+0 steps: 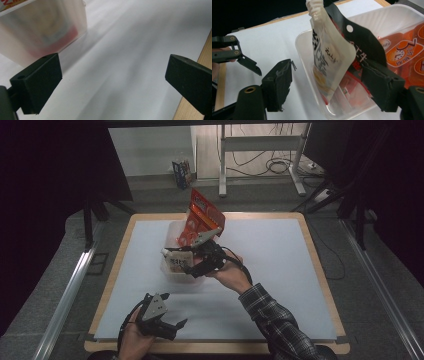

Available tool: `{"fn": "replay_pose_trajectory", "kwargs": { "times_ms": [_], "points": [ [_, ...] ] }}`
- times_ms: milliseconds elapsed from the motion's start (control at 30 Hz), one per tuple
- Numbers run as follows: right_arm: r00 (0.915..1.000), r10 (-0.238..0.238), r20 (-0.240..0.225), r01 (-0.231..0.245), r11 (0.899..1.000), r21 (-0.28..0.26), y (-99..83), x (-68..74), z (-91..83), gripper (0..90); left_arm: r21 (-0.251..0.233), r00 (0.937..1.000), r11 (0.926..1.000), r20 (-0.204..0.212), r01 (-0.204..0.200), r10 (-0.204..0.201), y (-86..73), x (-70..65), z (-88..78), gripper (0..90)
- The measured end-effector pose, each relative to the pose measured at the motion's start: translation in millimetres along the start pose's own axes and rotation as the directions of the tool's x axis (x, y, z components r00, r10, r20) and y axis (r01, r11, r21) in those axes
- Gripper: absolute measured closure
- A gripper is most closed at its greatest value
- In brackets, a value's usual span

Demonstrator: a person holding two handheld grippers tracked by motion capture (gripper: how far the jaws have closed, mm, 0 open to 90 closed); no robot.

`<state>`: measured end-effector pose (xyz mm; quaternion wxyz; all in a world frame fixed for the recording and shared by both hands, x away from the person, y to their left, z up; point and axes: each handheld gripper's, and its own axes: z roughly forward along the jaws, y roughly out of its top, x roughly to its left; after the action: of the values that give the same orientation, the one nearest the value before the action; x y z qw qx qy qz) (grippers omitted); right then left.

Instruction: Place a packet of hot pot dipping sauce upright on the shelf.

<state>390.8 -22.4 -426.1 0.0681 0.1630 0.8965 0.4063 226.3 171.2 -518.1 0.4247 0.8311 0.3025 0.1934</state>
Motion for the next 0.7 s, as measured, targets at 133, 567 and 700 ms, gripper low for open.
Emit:
{"fn": "replay_pose_trajectory", "kwargs": {
  "times_ms": [133,567,700],
  "points": [
    [1.0,0.005,0.004,-0.005,1.0,-0.002,-2.9,-0.3,-3.2,21.6,0.003,1.0,1.0,-0.003,-0.004,0.004,-0.1,0.0,0.1,0.8],
    [0.9999,-0.003,0.01,0.003,1.0,-0.01,-8.3,4.2,-14.2,15.0,0.021,0.9999,0.9997,-0.002,-0.012,0.012,0.5,-0.3,0.2,1.4],
    [1.0,0.003,0.007,-0.003,1.0,-0.013,-10.2,5.7,-16.9,13.4,0.017,0.9998,0.9997,-0.007,-0.016,0.017,0.4,-0.3,-0.2,1.3]
  ]
}}
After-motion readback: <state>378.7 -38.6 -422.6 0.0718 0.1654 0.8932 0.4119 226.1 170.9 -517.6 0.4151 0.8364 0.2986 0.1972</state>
